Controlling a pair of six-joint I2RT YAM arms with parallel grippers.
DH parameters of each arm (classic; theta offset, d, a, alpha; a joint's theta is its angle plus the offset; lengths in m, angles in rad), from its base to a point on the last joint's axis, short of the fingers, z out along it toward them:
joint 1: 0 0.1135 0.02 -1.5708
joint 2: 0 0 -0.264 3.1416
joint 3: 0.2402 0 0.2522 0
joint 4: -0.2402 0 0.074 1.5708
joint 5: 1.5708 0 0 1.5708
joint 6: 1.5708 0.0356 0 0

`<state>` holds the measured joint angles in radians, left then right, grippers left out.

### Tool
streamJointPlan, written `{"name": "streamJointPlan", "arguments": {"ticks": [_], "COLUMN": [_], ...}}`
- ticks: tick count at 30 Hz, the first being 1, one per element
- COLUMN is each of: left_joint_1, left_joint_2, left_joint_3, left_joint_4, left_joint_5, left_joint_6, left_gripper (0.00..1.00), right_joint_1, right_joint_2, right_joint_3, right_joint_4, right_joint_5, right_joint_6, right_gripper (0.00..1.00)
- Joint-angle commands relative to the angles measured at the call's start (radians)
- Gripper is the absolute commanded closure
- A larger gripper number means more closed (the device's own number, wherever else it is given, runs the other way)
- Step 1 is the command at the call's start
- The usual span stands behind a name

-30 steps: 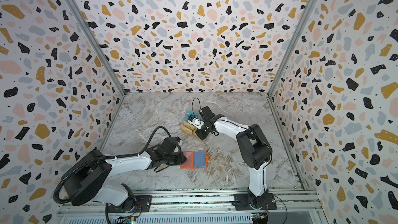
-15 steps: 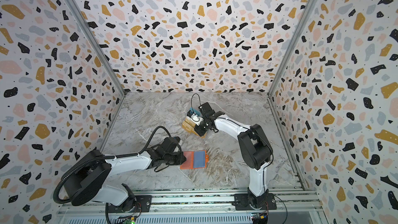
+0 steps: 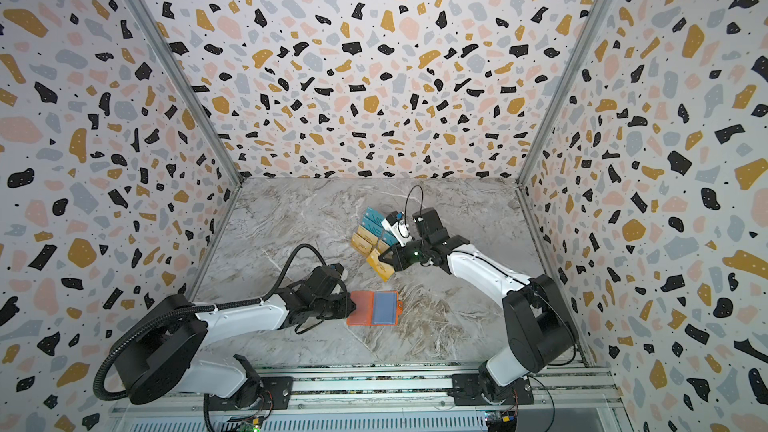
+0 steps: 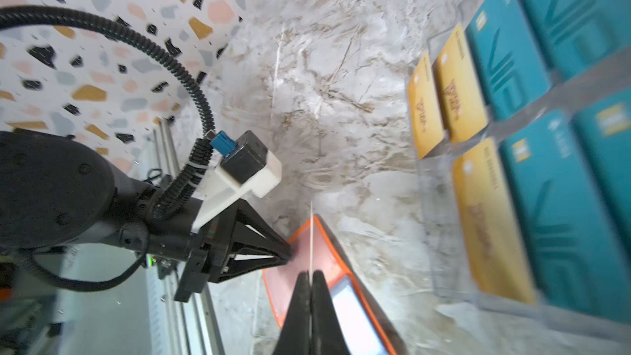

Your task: Put the credit cards into the card holder

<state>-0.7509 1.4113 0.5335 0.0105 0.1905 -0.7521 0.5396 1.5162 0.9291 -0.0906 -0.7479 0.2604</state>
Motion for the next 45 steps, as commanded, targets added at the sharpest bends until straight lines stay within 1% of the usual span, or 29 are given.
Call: {"name": "streamJointPlan", "arguments": {"ticks": [1, 4, 8, 11, 14, 25, 32, 45], "left_joint_1": [0.002, 0.001, 0.002, 0.002, 0.002, 0.002, 0.002, 0.001], "left_joint_2": [-0.02, -0.027, -0.029, -0.023, -0.02, -0.034, -0.036, -0.037], "left_joint_3": [-0.022, -0.024, -0.03, -0.036, -0.038, -0.053, -0.055, -0.064], "left_joint_4": [0.02, 0.02, 0.024, 0.032, 0.033, 0.049, 0.054, 0.06], "left_joint_5": [-0.017, -0.014, -0.009, -0.005, -0.004, 0.0, 0.002, 0.005], "left_joint_6": [-0.009, -0.006, -0.006, -0.007, -0.009, -0.019, -0.019, -0.021], "left_gripper": [0.85, 0.85, 0.85, 0.85, 0.85, 0.85, 0.85, 0.85], "right_joint_1": [0.031, 0.091, 0.11, 0.107, 0.104, 0.085, 0.081, 0.08], "right_joint_2": [-0.031, -0.045, -0.067, -0.069, -0.068, -0.032, -0.019, 0.024], "right_joint_3": [-0.124, -0.193, -0.313, -0.358, -0.389, -0.428, -0.43, -0.425], "right_joint_4": [0.182, 0.202, 0.347, 0.369, 0.41, 0.472, 0.46, 0.479], "right_joint_5": [-0.134, -0.082, -0.068, -0.041, -0.044, -0.002, 0.021, 0.023], "right_joint_6": [0.288, 0.358, 0.513, 0.55, 0.584, 0.632, 0.629, 0.625], "right_gripper": [1.0, 1.0, 1.0, 1.0, 1.0, 1.0, 1.0, 1.0]}}
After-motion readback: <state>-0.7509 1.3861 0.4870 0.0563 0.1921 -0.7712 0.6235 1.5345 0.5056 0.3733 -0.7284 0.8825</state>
